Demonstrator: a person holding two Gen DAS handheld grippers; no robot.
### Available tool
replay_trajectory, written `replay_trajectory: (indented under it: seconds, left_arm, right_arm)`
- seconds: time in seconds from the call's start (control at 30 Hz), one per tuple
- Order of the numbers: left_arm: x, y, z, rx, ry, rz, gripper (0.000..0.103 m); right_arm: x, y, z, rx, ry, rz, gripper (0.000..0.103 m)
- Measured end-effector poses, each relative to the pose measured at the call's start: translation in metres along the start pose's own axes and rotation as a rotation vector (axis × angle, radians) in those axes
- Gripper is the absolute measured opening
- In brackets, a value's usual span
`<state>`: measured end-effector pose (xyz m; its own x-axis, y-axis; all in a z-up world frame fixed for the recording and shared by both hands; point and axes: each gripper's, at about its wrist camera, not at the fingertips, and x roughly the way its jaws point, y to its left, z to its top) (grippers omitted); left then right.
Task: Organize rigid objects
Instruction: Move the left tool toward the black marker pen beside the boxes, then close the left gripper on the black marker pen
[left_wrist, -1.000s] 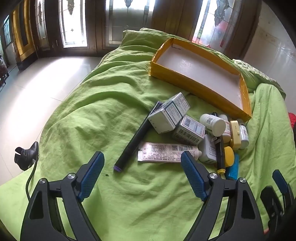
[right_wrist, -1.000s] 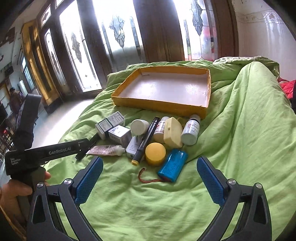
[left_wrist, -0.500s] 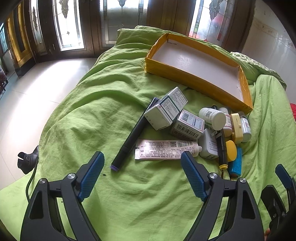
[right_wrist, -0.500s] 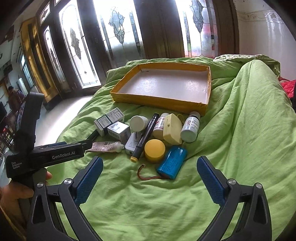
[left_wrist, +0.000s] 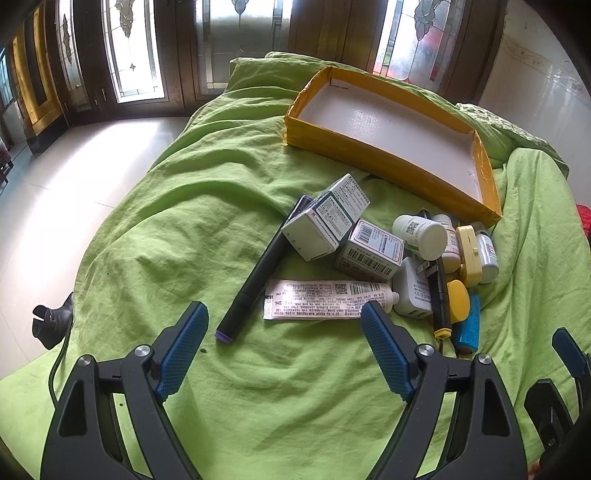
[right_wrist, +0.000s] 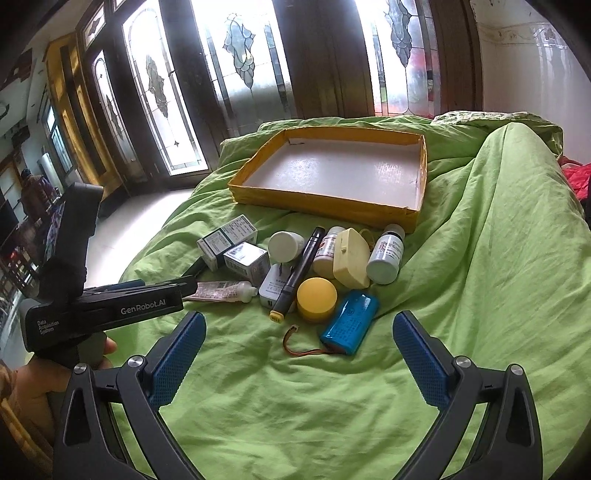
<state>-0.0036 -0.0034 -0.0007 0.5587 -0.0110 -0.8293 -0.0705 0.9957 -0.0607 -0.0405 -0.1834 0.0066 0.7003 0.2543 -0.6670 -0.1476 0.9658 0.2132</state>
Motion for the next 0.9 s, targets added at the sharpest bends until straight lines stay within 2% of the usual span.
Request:
replay_trajectory:
  seconds: [0.27,0.47,0.6,0.77,0.9]
  left_arm:
    - [0.001,0.001,0.001,-0.014,0.018,-0.013,0.085]
    - [0.007,0.018,0.009,-0.078,0.066,-0.034,0.085]
    - [0.008,0.025,0.013,-0.099,0.053,-0.027,0.085]
    - [0.022,0.016,0.025,-0.008,0.057,0.02,0.083]
    - [0.033,0.012,0.034,0.034,0.061,0.016,0.077]
  right_arm:
    - [0.001,-0.002,0.006,-0.004,0.021,-0.002,0.1]
    - [-0.002,-0.018,0.025,0.018,0.016,-0.007,0.1]
    - [0.0,-0.025,0.026,0.036,0.016,-0.018,0.1]
    - [0.007,-0.025,0.021,0.036,0.046,-0.005,0.1]
    - [0.011,-0.023,0.017,0.029,0.063,0.005,0.1]
